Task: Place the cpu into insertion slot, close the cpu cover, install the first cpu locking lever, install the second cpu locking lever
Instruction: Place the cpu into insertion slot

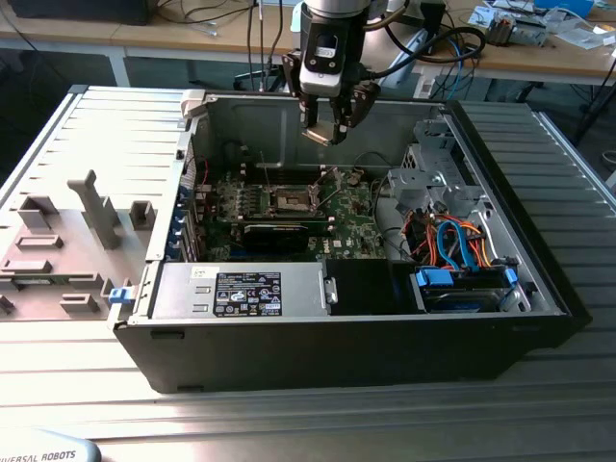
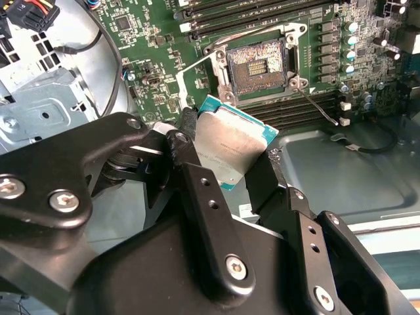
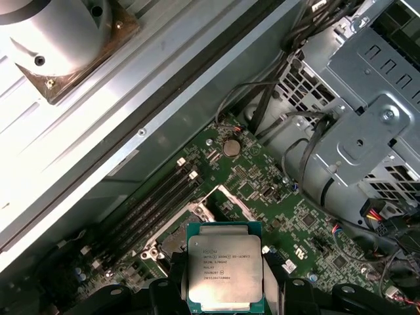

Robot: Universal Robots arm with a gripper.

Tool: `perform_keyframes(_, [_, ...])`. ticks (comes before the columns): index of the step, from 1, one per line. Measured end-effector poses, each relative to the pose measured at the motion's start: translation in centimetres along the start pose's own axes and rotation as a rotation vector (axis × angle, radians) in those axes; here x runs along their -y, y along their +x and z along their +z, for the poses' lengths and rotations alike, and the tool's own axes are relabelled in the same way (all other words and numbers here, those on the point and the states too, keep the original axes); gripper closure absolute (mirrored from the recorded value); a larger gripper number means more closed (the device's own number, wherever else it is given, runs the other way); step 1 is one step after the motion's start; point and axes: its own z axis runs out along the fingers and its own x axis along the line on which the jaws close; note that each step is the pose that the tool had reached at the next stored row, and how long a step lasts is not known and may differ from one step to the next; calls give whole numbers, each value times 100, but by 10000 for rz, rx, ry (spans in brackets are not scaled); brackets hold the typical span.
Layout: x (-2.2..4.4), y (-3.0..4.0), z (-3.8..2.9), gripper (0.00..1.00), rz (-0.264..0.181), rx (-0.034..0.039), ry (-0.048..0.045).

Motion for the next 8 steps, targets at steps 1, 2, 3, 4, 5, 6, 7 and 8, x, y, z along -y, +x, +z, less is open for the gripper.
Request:
perform_keyframes(1, [0,0,0,46,8,1,0])
perform_keyframes(2, [0,0,0,46,23,2,0])
perform_keyframes(3, [0,0,0,46,32,3,-1])
perform_keyframes(4, [0,0,0,46,41,3,-1])
perform_keyframes(5, [0,0,0,46,50,5,-1])
perform_keyframes(6, [0,0,0,46,58,5,-1])
perform_keyframes(7, [0,0,0,46,65,6,-1])
perform_keyframes(8, [0,0,0,46,75,7,-1])
